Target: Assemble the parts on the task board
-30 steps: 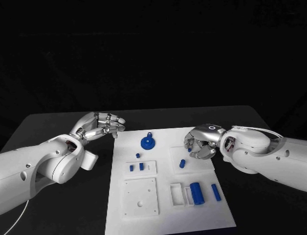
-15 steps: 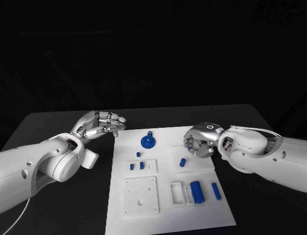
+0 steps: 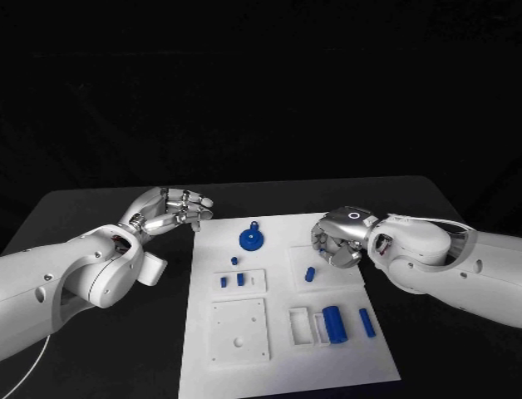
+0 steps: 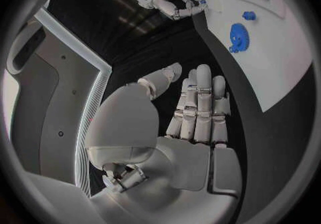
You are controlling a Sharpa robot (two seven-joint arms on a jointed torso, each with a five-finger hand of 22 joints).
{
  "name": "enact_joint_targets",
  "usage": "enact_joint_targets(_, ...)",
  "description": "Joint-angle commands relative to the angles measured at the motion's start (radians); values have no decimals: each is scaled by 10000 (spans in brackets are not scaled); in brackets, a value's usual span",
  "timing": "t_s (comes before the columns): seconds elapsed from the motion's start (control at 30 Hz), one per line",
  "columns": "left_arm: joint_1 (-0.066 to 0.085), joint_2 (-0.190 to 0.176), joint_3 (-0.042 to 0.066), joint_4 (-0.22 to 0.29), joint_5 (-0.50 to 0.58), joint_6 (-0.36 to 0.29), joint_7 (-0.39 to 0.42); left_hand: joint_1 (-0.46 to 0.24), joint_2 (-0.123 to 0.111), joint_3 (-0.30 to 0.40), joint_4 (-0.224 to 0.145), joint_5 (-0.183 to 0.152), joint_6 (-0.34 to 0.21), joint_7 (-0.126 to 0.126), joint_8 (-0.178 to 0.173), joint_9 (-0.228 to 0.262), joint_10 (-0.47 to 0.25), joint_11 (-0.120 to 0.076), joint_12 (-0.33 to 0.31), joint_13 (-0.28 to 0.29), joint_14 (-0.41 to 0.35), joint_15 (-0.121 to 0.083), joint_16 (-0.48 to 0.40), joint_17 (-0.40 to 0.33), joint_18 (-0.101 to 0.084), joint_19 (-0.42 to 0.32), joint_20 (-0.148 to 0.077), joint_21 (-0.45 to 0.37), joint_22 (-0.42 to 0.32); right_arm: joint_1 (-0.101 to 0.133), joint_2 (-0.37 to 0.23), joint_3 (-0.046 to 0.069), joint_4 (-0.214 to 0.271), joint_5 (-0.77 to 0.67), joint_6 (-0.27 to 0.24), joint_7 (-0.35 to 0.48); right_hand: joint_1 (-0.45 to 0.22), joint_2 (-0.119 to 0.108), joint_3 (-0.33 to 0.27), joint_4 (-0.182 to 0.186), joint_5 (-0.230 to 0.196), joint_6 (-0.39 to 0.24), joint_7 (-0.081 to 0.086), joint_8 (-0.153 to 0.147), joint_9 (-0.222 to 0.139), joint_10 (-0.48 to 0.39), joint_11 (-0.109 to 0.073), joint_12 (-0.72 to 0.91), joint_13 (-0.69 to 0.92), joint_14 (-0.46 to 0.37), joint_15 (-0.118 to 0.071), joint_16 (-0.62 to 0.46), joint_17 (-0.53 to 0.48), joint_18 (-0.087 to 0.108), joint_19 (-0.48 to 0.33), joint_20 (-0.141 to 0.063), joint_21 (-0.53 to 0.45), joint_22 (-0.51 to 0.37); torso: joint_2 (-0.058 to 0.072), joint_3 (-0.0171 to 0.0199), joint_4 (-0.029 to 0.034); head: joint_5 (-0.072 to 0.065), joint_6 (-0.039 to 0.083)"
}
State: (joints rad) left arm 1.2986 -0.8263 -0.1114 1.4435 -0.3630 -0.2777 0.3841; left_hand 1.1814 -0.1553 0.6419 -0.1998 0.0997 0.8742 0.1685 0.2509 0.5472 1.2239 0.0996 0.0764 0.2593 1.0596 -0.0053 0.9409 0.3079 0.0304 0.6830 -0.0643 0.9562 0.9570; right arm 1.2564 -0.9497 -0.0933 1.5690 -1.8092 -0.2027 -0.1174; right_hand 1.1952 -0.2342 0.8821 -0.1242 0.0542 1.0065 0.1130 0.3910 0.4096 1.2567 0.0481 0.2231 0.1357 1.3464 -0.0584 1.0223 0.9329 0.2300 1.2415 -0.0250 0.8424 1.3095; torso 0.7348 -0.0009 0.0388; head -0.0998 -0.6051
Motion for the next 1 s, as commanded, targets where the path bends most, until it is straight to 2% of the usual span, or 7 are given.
enact_joint_targets(0.03, 5, 3, 7, 13, 70, 117, 32, -100, 24, -52, -22, -65, -66, 1, 56, -14, 16, -7, -34, 11, 96, -4, -61, 17, -12, 37, -384, -33, -12, -120, 37, -89, -38, -561, 403, -209, 12, 1, 80, 13, -36, 92, 16, 41, 12, 149, -8, 22, 20, -119, -69, 74, -22, 318, -1, -45, 64, 213, -2, -4, 2, -11, -11)
enact_joint_targets(0.17, 5, 8, 7, 23, 70, 112, 32, -98, 27, -51, -24, -64, -67, 1, 57, -15, 12, -6, -36, 10, 100, -4, -65, 21, -12, 39, -385, -35, -12, -121, 71, -88, -19, -762, 348, -270, 34, -51, 164, 6, -21, 142, -4, 53, 14, 211, -25, 14, 52, -121, -86, 88, -52, 318, -10, -51, 98, 207, -2, -4, 18, -3, -8)
enact_joint_targets(0.6, 4, 6, 8, 14, 70, 88, 45, -74, 21, -43, -56, -41, -74, 0, 63, -19, -9, 0, -49, 7, 112, -1, -91, 40, -11, 45, -386, -48, -10, -123, 152, -75, -53, -1081, 12, -342, 201, -274, 505, -25, 137, 289, -53, 58, 6, 380, -67, -42, 173, -119, -125, 148, -172, 318, 0, -76, 204, 192, -4, -1, 12, 5, 16)
enact_joint_targets(0.8, 4, 13, 8, 4, 70, 89, 50, -73, 24, -42, -63, -31, -76, 2, 65, -20, -16, 3, -53, 6, 115, 2, -102, 47, -12, 47, -384, -52, -9, -122, 190, 11, -31, -1088, -148, -331, 225, -308, 551, -21, 134, 322, -65, 62, 9, 424, -80, -47, 203, -117, -137, 166, -194, 318, 12, -83, 229, 191, -1, 2, 6, 8, 17)
enact_joint_targets(1.0, 2, 16, 8, -16, 70, 98, 56, -76, 27, -43, -65, -26, -78, 3, 67, -22, -21, 5, -55, 6, 118, 4, -109, 53, -14, 49, -382, -56, -9, -122, 235, 183, -46, -888, -311, -244, 214, -343, 601, 36, 128, 348, -71, 60, 11, 460, -89, -58, 235, -119, -146, 182, -219, 318, 19, -84, 248, 186, -2, 2, 1, 1, 14)
